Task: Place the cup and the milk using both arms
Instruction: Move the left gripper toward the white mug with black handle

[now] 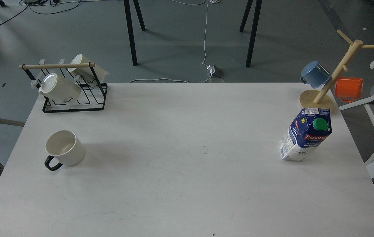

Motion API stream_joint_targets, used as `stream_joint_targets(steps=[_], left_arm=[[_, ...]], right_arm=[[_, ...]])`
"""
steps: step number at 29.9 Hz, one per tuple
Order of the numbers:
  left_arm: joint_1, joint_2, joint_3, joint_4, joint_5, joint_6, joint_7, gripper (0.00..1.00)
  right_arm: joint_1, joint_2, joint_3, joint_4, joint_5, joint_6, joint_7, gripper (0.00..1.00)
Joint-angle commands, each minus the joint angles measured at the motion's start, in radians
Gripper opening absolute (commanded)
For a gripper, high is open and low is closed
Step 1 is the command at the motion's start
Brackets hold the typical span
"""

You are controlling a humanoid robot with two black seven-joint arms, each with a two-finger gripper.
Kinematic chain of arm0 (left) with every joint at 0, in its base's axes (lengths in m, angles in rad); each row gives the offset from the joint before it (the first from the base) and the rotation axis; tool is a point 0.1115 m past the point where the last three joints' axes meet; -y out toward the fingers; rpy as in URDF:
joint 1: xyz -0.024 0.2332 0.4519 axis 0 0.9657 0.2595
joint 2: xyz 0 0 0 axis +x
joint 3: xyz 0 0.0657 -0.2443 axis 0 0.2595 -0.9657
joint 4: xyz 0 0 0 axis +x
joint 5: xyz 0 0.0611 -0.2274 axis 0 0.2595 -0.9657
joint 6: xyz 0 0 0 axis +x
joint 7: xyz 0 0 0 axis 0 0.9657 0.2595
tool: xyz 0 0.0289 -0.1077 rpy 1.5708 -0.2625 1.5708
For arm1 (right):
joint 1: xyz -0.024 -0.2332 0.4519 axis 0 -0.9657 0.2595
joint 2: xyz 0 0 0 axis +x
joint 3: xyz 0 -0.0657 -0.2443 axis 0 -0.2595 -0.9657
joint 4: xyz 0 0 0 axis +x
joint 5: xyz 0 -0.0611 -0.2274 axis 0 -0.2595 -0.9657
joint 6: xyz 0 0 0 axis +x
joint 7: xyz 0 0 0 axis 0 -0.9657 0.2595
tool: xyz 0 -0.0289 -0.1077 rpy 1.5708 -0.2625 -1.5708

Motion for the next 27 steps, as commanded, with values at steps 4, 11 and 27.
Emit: stream_joint_targets(steps=[4, 11, 27], left_arm=[[-0.001, 0.043, 0.096, -0.035, 0.412, 0.000, -0.198, 1.00], [-0.024, 0.172, 0.095, -0.272, 1.002, 0.000, -0.198, 1.00], [-0.024, 0.172, 0.289, -0.386, 2.034, 0.000, -0.198, 1.00]], right_arm=[[-0.010, -0.002, 0.001, -0.001, 0.000, 0.000, 0.000, 0.99], [-0.024, -0.002, -0.001, -0.001, 0.000, 0.000, 0.000, 0.99], [-0.050, -0.002, 0.002, -0.006, 0.000, 0.000, 0.003, 0.99]])
